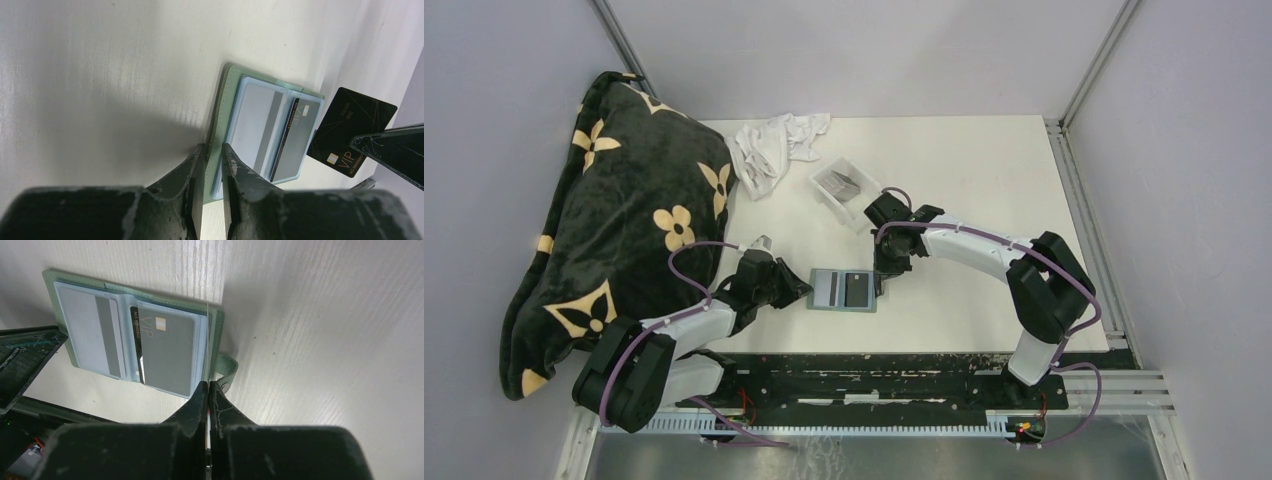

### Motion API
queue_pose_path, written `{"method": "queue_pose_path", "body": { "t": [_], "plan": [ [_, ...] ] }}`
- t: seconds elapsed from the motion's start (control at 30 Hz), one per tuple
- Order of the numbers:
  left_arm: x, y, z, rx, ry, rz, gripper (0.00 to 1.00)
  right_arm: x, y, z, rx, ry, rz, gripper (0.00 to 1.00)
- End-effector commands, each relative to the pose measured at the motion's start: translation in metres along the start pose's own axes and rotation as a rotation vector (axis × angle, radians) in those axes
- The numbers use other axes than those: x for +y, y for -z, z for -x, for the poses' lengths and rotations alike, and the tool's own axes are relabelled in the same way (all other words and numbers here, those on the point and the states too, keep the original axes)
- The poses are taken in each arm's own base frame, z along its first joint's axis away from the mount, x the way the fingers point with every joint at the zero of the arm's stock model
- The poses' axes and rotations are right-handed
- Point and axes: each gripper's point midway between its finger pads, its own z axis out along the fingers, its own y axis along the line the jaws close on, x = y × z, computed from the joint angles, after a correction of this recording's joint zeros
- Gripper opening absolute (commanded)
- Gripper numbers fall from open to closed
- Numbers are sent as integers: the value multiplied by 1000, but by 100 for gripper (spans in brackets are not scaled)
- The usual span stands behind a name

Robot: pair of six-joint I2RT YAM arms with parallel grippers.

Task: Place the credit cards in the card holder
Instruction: Turn over the card slot in the card holder.

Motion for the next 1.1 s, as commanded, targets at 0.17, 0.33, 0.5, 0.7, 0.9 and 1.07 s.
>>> {"method": "queue_pose_path", "body": {
  "t": [0.17,0.33,0.5,0.7,0.9,1.07],
  "plan": [
    [16,-1,-11,34,13,63,26,17,20,20,-67,12,46,1],
    [16,-1,-11,33,13,64,25,22,21,21,-64,4,68,1],
    [18,-2,-11,34,13,69,25,25,21,20,-61,-4,84,1],
    [17,-2,-11,34,12,67,25,25,17,18,-51,-11,84,1],
    [18,-2,-12,37,12,67,25,24,11,15,-42,-22,86,1],
    [17,-2,-13,39,10,64,25,23,6,11,-33,-30,83,1]
  ]
}}
